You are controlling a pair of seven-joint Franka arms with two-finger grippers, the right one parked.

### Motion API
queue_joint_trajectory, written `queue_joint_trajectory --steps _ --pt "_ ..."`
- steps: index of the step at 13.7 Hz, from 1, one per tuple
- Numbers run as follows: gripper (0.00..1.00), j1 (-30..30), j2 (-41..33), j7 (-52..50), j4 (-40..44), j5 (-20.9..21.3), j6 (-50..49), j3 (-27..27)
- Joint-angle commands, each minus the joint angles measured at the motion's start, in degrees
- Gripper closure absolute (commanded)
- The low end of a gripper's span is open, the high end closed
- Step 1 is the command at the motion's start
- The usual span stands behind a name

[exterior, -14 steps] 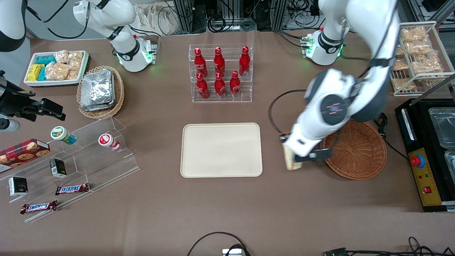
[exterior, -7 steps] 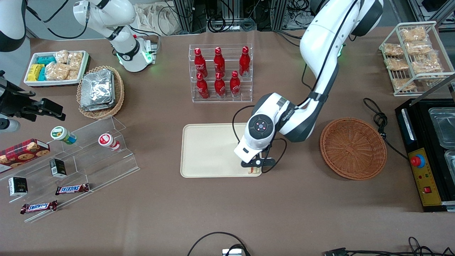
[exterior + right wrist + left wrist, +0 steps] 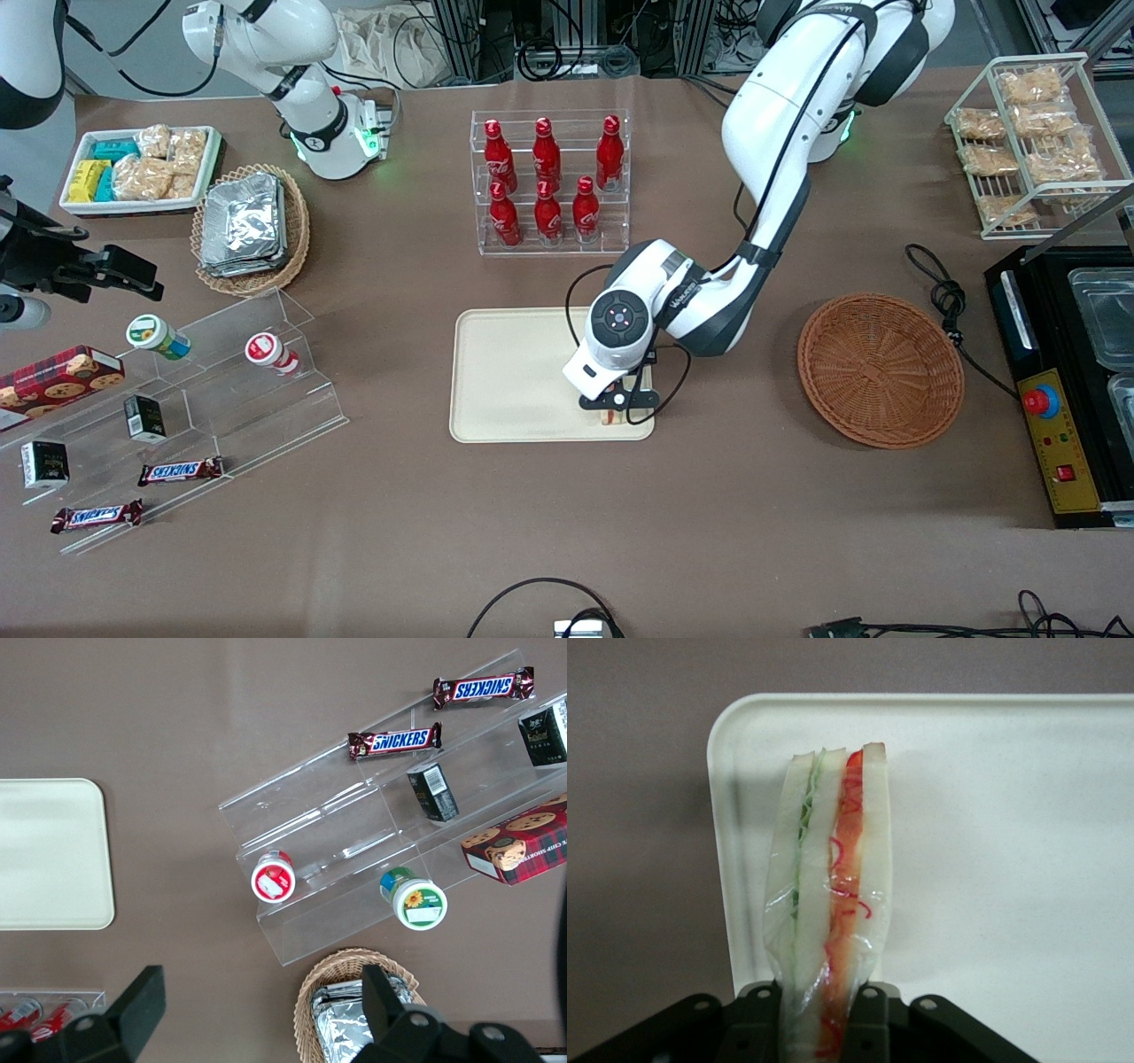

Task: Place sandwich from basket to tray
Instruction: 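Lower the sandwich onto the tray and open the left gripper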

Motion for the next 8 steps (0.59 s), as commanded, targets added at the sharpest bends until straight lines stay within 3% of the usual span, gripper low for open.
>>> queue_joint_trajectory --steps 1,2,5,8 --pt "0.05 0.0 -0.6 -0.6 1.6 1.0 -1.1 0.5" --pt "0.00 0.2 -0.8 -0.8 1.7 0.6 -1.1 0.6" --pt "0.00 0.4 -2.9 -1.4 1.8 1.2 -1.2 1.0" --pt "0.00 5.6 -9.9 -3.0 1.3 0.6 -7.4 1.1"
